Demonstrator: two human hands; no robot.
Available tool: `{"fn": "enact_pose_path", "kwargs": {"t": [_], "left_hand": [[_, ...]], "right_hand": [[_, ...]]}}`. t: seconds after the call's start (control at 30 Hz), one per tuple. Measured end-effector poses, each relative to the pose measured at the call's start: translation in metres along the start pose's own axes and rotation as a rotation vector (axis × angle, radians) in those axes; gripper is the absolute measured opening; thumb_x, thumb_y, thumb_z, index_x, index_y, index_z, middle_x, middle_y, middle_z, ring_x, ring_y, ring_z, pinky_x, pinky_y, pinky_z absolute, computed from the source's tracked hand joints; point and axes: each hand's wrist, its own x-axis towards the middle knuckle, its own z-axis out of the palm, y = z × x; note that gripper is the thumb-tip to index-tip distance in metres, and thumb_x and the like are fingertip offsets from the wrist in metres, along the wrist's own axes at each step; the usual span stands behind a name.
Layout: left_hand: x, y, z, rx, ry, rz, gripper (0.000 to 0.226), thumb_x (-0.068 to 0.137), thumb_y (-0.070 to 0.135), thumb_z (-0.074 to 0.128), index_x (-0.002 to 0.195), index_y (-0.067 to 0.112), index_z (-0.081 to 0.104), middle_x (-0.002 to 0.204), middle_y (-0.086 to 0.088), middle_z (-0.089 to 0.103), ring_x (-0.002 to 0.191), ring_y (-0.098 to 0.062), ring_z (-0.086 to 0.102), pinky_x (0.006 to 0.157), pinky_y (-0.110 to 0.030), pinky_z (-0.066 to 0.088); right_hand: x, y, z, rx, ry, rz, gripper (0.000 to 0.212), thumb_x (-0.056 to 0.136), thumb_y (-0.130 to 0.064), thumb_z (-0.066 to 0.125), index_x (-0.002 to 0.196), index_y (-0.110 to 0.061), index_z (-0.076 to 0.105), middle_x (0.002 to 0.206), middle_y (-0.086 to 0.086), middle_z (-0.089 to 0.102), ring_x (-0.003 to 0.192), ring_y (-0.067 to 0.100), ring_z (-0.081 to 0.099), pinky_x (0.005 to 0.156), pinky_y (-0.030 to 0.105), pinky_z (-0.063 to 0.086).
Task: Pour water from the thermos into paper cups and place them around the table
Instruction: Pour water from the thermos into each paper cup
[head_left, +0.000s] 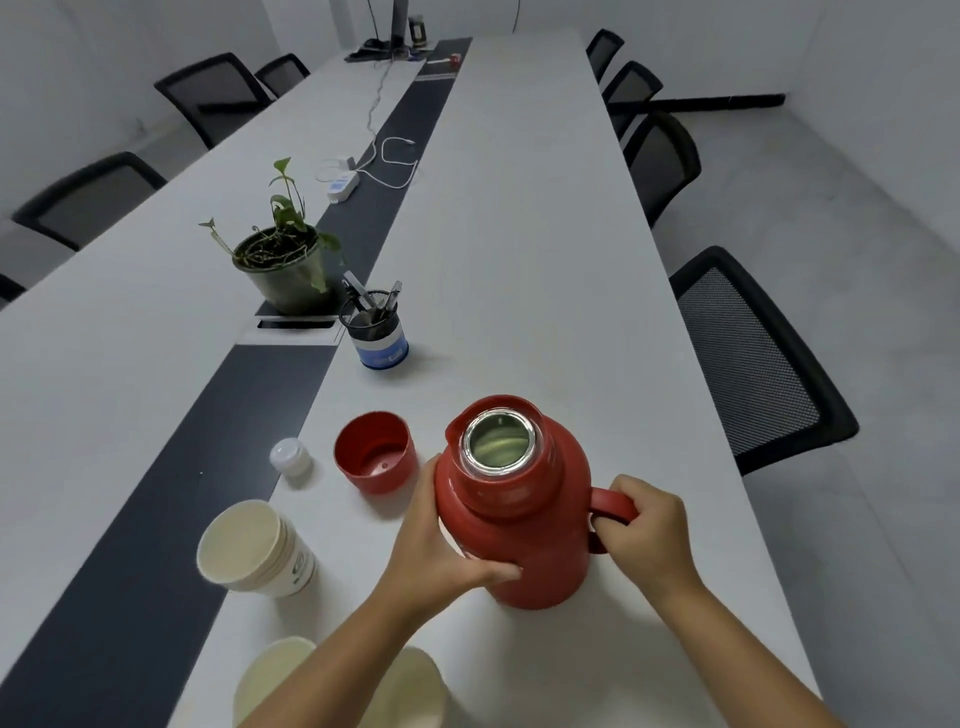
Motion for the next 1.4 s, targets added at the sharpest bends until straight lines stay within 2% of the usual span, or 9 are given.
{"fn": "enact_pose_path", "kwargs": {"t": [0.17,0.3,0.47,0.57,0.77,0.87,0.93,1.23,1.4], "left_hand": [[-0.043,0.028,0.025,-0.083,0.1,-0.04,0.093,0.028,0.034,0.083,0.109,0.054,0.042,0.109,0.027,0.059,0.102,0.009,0.055,0.08,-0.005,0.044],[-0.079,0.039,0.043,-0.155,0.152,-0.1,0.118,0.027,0.039,0.084,0.134,0.033,0.033,0.128,0.014,0.053,0.117,-0.006,0.051,0.1,-0.036,0.045],[-0.124,0.043,0.06,-0.273,0.183,-0.107,0.105,0.031,0.035,0.084,0.126,0.038,0.039,0.115,0.02,0.06,0.108,-0.001,0.057,0.09,-0.024,0.051],[-0.146,0.037,0.067,-0.351,0.177,-0.112,0.094,0.033,0.029,0.083,0.117,0.04,0.044,0.109,0.027,0.06,0.102,0.003,0.058,0.078,-0.011,0.048],[-0.187,0.024,0.083,-0.494,0.233,-0.189,0.088,0.035,0.025,0.08,0.11,0.055,0.044,0.106,0.027,0.06,0.098,0.004,0.059,0.069,-0.016,0.053],[-0.197,0.02,0.083,-0.598,0.236,-0.229,0.089,0.035,0.036,0.087,0.112,0.051,0.046,0.109,0.017,0.06,0.098,-0.006,0.063,0.058,-0.028,0.057],[-0.199,0.018,0.083,-0.621,0.235,-0.241,0.098,0.031,0.048,0.088,0.118,0.043,0.044,0.112,0.011,0.06,0.099,-0.009,0.064,0.057,-0.029,0.056],[-0.192,0.003,0.081,-0.679,0.276,-0.248,0.082,0.044,0.034,0.078,0.117,0.041,0.041,0.12,0.0,0.054,0.095,-0.011,0.066,0.058,-0.028,0.056],[-0.19,-0.004,0.08,-0.729,0.3,-0.243,0.073,0.051,0.036,0.072,0.117,0.038,0.04,0.119,-0.002,0.055,0.092,-0.009,0.067,0.059,-0.024,0.055]], "right_hand": [[-0.027,-0.026,-0.047,-0.115,-0.037,-0.07,0.026,0.056,-0.001,0.052,0.042,-0.013,0.034,0.038,-0.004,0.034,0.048,0.022,0.035,0.047,0.056,0.048],[-0.055,-0.047,-0.073,-0.16,-0.065,-0.088,0.013,0.051,-0.011,0.05,0.044,-0.012,0.038,0.042,-0.005,0.046,0.044,0.014,0.039,0.04,0.037,0.04],[-0.093,-0.06,-0.093,-0.246,-0.126,-0.245,0.016,0.055,-0.012,0.049,0.05,0.001,0.041,0.041,0.013,0.041,0.042,0.025,0.038,0.041,0.039,0.041],[-0.112,-0.059,-0.1,-0.29,-0.198,-0.331,0.016,0.058,-0.011,0.048,0.051,0.002,0.042,0.043,0.019,0.041,0.041,0.019,0.036,0.04,0.035,0.032],[-0.14,-0.051,-0.101,-0.331,-0.367,-0.317,0.038,0.058,-0.042,0.057,0.054,-0.006,0.046,0.042,-0.004,0.042,0.047,0.011,0.043,0.043,0.015,0.029],[-0.148,-0.049,-0.094,-0.305,-0.387,-0.329,0.021,0.069,-0.027,0.069,0.064,-0.026,0.05,0.051,-0.005,0.054,0.058,0.006,0.053,0.051,0.011,0.037],[-0.15,-0.047,-0.091,-0.309,-0.381,-0.369,0.035,0.072,-0.013,0.073,0.069,-0.034,0.046,0.057,-0.003,0.058,0.067,0.007,0.056,0.056,0.012,0.039],[-0.138,-0.047,-0.075,-0.344,-0.433,-0.419,0.046,0.068,-0.004,0.074,0.071,-0.044,0.052,0.064,-0.023,0.059,0.07,-0.016,0.055,0.065,-0.002,0.038],[-0.126,-0.055,-0.061,-0.389,-0.518,-0.425,0.032,0.07,-0.007,0.073,0.071,-0.034,0.058,0.063,-0.025,0.058,0.069,-0.019,0.054,0.064,-0.004,0.036]]}}
